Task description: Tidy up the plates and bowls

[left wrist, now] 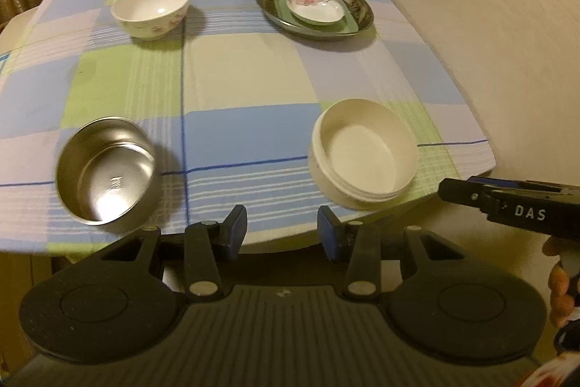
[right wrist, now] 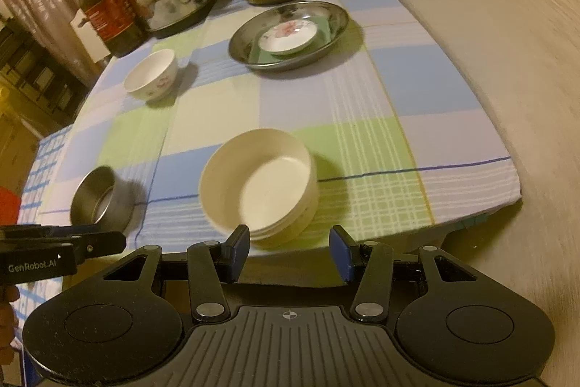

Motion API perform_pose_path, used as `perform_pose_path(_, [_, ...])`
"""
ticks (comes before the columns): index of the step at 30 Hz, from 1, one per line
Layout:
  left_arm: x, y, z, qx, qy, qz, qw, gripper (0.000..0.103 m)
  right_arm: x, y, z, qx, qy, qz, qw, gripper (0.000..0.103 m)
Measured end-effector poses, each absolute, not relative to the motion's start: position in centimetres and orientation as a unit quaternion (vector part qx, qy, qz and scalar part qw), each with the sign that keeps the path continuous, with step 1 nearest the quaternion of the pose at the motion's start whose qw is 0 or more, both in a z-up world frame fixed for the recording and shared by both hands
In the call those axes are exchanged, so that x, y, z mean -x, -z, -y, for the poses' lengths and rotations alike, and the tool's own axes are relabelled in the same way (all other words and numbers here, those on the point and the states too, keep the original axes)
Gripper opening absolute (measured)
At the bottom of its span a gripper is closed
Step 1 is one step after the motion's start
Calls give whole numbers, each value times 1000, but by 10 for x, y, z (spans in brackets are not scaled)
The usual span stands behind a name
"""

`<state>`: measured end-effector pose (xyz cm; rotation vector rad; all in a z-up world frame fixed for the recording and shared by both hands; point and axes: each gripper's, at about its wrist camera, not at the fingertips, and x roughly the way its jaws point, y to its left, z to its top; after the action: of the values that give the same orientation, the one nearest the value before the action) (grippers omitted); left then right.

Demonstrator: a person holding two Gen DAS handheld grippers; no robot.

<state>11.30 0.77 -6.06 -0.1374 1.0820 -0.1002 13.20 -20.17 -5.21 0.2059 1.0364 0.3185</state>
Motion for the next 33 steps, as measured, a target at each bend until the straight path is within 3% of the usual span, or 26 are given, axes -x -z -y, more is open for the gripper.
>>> perform_pose_path(13, [-163,86,16,85,79,-517,848,38,-170,72,197,-92,-147,-491,854,49])
perform_pose_path(26, [-192,113,31,63,70,-538,838,28,-196,92,188,-85,-152,-498,849,49])
perform_pose_path(33, [-201,124,33,63,63,-548,832,19,-203,100,188,-87,-160,-507,843,30])
